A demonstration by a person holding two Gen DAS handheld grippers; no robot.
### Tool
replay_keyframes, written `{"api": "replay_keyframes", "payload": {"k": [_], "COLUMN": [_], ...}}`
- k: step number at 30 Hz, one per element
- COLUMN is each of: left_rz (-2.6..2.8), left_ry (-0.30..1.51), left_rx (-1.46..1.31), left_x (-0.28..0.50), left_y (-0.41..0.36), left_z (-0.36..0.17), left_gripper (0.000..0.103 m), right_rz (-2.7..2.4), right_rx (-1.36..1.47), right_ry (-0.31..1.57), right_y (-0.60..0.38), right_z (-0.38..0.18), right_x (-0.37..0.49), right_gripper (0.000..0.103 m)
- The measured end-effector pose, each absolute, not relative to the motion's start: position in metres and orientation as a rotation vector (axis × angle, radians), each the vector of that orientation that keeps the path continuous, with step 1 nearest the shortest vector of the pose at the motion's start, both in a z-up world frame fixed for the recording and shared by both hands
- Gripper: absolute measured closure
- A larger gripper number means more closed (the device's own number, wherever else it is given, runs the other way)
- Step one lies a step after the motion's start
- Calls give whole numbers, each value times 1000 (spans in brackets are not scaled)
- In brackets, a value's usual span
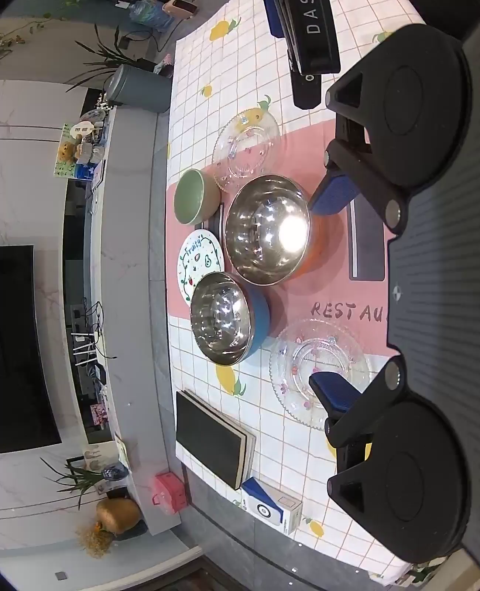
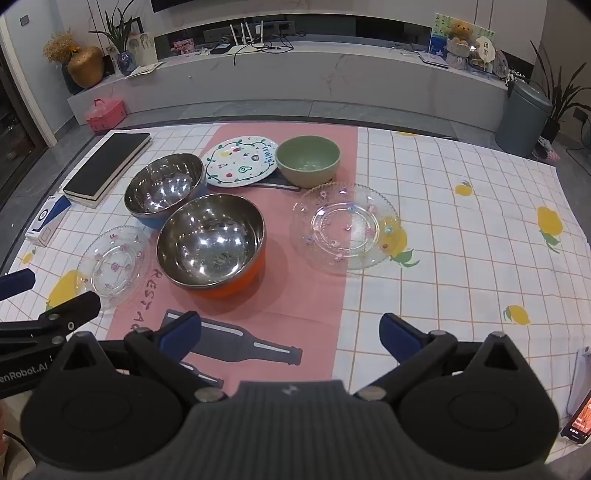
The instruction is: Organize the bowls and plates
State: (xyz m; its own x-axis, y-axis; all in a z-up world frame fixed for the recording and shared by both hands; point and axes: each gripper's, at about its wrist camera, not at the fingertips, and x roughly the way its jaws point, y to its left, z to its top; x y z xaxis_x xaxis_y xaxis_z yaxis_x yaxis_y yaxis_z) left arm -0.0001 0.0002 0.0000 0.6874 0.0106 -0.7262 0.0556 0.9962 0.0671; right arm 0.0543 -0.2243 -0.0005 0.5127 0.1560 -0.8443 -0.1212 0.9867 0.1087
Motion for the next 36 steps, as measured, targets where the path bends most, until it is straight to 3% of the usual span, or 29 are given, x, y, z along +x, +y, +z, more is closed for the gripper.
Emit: {"api": "replay_keyframes", "payload": {"k": [36], "left_rz": [-24], "left_ry": [817], "left_rx": [95], "left_x": [-1], "left_y": [-6], "left_z": [-1], "left_gripper": [0], "right_rz": [164], "right_rx": [49], "right_ry": [1022], "right_y": [-225], "right_z": [-3], "right_x": [52], "right_gripper": [3]}}
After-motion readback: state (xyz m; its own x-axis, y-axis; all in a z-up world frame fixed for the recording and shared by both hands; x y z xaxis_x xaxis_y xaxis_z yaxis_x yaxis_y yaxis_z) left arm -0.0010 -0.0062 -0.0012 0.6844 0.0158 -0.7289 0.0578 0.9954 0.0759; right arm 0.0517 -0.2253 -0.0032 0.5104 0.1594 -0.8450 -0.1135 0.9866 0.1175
